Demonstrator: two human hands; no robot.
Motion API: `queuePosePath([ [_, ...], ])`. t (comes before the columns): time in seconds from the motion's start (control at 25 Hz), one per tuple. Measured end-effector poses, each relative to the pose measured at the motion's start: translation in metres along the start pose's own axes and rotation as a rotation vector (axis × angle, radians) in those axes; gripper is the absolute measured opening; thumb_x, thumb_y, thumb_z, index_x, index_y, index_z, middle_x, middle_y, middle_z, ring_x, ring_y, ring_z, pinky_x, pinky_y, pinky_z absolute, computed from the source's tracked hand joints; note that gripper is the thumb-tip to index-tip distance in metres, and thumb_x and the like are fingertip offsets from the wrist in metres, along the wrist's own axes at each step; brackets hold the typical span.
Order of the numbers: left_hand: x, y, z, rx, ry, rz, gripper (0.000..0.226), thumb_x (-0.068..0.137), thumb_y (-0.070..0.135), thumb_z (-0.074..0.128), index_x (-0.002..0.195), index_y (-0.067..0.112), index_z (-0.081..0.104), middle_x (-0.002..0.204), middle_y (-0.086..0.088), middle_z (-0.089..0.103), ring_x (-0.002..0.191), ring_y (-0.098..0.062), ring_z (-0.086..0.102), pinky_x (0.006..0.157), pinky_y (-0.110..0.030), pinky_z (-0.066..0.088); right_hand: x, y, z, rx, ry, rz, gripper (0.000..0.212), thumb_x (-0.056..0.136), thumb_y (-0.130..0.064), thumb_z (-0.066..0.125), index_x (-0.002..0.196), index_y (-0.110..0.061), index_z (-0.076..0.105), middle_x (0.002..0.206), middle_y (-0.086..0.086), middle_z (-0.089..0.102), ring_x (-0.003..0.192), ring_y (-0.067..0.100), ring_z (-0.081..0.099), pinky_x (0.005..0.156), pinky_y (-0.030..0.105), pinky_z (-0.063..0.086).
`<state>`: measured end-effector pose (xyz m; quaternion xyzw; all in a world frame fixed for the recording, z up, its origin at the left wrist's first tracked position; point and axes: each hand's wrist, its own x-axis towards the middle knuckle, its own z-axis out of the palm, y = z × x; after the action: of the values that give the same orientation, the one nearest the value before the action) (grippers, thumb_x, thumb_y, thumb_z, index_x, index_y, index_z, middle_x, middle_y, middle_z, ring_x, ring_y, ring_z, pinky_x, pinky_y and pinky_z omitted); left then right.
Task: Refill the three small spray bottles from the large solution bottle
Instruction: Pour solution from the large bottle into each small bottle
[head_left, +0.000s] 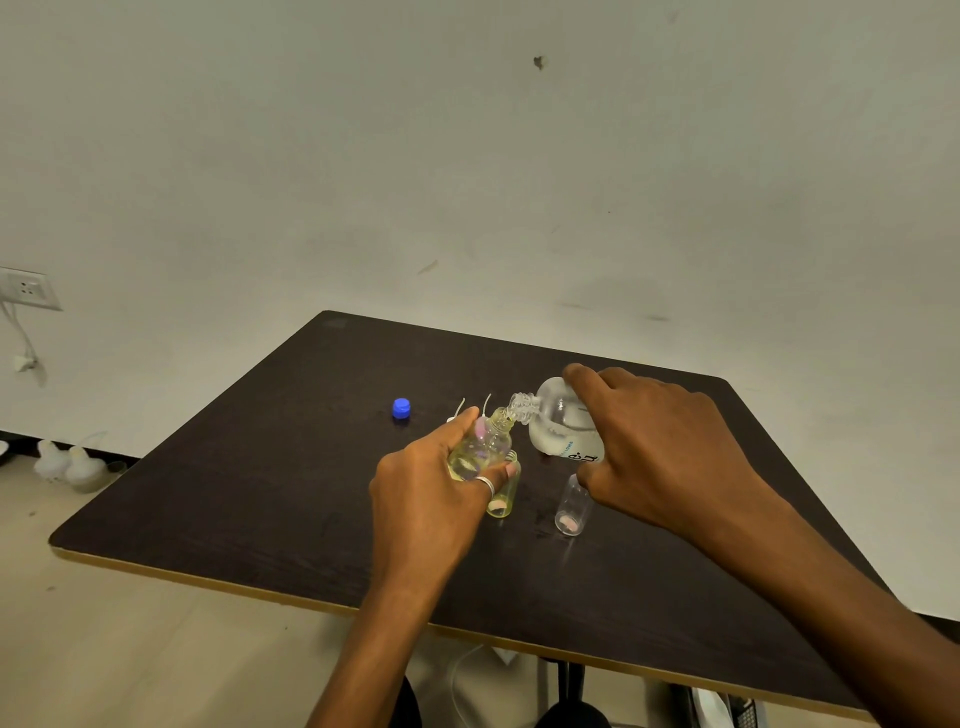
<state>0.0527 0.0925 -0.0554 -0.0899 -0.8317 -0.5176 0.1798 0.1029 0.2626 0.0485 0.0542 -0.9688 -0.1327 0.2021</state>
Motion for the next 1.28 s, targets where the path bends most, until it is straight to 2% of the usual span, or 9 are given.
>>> queuePosePath([
  [0.68,-0.0008,-0.0004,-0.0016,-0.008,0.004,0.006,0.068,0.074,0.040,0.085,0.136,0.029,0.060,0.120,0.007,0.072,0.103,-0.006,0.068,0.091,-0.029,0.058,0.0006,-0.0013,0.0000,-0.005,0.002,0.001,0.070,0.078,-0.043,0.063,0.138,-0.029,0.030,0.112,-0.006,0.058,0.089,0.018,0.059,0.060,0.027,0.037],
  [1.12,-0.0010,-0.0009,-0.0015,0.008,0.002,0.006,0.067,0.075,0.039,0.085,0.136,0.030,0.059,0.122,0.008,0.071,0.102,-0.002,0.065,0.087,-0.019,0.054,-0.0001,-0.0013,0.0007,-0.025,0.005,-0.001,0.069,0.078,-0.042,0.063,0.137,-0.029,0.031,0.110,-0.006,0.059,0.086,0.017,0.059,0.058,0.027,0.036],
  [1.28,-0.0005,-0.0019,-0.0004,0.020,0.001,0.003,0.068,0.074,0.039,0.085,0.137,0.030,0.059,0.122,0.007,0.071,0.104,-0.005,0.067,0.088,-0.022,0.057,0.0002,-0.0011,0.0005,-0.025,0.001,-0.001,0.069,0.077,-0.041,0.063,0.137,-0.029,0.031,0.109,-0.006,0.059,0.086,0.018,0.059,0.058,0.027,0.037],
])
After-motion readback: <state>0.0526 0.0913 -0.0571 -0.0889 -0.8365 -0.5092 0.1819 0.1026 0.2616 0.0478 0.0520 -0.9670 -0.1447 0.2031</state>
